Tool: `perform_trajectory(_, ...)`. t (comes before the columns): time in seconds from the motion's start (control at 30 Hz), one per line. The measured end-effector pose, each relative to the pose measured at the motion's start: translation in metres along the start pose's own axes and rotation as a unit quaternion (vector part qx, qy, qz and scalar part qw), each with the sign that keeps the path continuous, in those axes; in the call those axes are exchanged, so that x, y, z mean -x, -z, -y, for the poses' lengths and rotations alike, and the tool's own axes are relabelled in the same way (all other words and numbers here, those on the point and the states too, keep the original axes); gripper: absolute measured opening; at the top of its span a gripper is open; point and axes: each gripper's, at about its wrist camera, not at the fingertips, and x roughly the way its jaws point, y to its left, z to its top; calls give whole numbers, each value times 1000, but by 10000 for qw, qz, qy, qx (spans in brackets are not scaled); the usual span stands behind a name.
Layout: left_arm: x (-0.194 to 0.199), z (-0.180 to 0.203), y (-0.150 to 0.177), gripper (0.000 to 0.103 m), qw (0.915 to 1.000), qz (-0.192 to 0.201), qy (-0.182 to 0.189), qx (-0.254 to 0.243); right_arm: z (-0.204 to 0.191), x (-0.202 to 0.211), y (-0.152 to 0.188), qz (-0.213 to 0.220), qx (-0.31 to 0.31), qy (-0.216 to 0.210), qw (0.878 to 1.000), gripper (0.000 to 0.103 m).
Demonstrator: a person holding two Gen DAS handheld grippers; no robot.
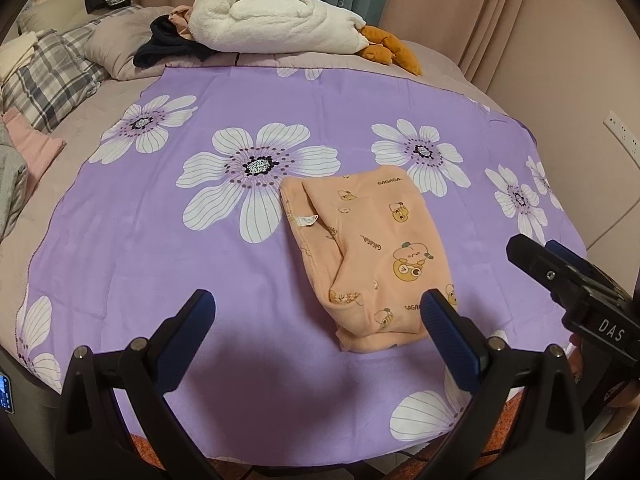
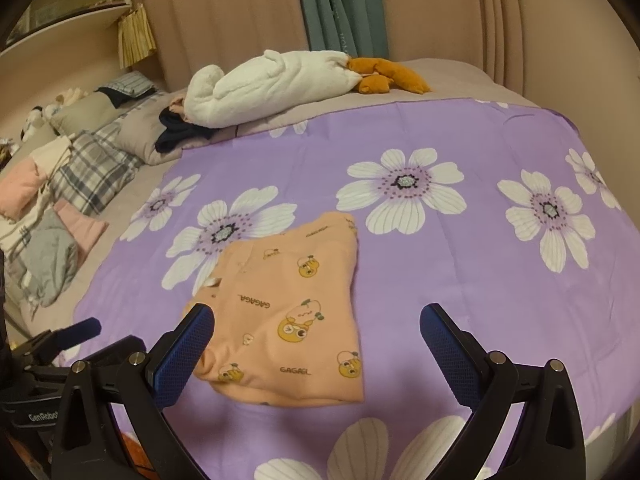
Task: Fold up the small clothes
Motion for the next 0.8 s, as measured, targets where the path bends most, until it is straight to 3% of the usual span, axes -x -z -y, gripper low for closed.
perform_trajectory(0.8, 0, 15, 7, 103, 9999, -108, 0, -100, 6, 2, 5, -41, -82, 16, 10000, 102)
